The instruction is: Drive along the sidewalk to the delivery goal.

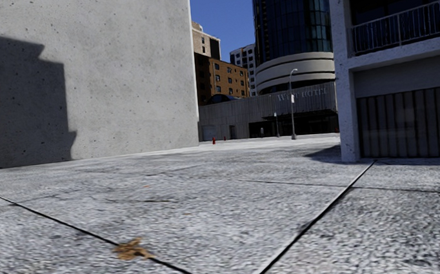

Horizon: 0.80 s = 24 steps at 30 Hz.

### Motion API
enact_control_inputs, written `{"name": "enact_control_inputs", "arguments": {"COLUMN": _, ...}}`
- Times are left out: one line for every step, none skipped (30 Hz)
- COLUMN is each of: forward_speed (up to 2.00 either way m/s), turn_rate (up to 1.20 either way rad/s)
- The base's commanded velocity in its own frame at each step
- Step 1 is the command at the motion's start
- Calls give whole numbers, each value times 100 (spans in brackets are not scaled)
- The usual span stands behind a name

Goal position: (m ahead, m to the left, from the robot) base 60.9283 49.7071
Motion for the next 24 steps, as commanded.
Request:
{"name": "enact_control_inputs", "arguments": {"forward_speed": 200, "turn_rate": 0}}
{"name": "enact_control_inputs", "arguments": {"forward_speed": 200, "turn_rate": 0}}
{"name": "enact_control_inputs", "arguments": {"forward_speed": 200, "turn_rate": 0}}
{"name": "enact_control_inputs", "arguments": {"forward_speed": 200, "turn_rate": 0}}
{"name": "enact_control_inputs", "arguments": {"forward_speed": 200, "turn_rate": 0}}
{"name": "enact_control_inputs", "arguments": {"forward_speed": 200, "turn_rate": 0}}
{"name": "enact_control_inputs", "arguments": {"forward_speed": 200, "turn_rate": 0}}
{"name": "enact_control_inputs", "arguments": {"forward_speed": 200, "turn_rate": 0}}
{"name": "enact_control_inputs", "arguments": {"forward_speed": 200, "turn_rate": 0}}
{"name": "enact_control_inputs", "arguments": {"forward_speed": 200, "turn_rate": 0}}
{"name": "enact_control_inputs", "arguments": {"forward_speed": 200, "turn_rate": 0}}
{"name": "enact_control_inputs", "arguments": {"forward_speed": 200, "turn_rate": 0}}
{"name": "enact_control_inputs", "arguments": {"forward_speed": 200, "turn_rate": 0}}
{"name": "enact_control_inputs", "arguments": {"forward_speed": 200, "turn_rate": 0}}
{"name": "enact_control_inputs", "arguments": {"forward_speed": 200, "turn_rate": 0}}
{"name": "enact_control_inputs", "arguments": {"forward_speed": 200, "turn_rate": 0}}
{"name": "enact_control_inputs", "arguments": {"forward_speed": 200, "turn_rate": 0}}
{"name": "enact_control_inputs", "arguments": {"forward_speed": 200, "turn_rate": 0}}
{"name": "enact_control_inputs", "arguments": {"forward_speed": 200, "turn_rate": 0}}
{"name": "enact_control_inputs", "arguments": {"forward_speed": 200, "turn_rate": 0}}
{"name": "enact_control_inputs", "arguments": {"forward_speed": 200, "turn_rate": 0}}
{"name": "enact_control_inputs", "arguments": {"forward_speed": 200, "turn_rate": 0}}
{"name": "enact_control_inputs", "arguments": {"forward_speed": 200, "turn_rate": 0}}
{"name": "enact_control_inputs", "arguments": {"forward_speed": 200, "turn_rate": 0}}
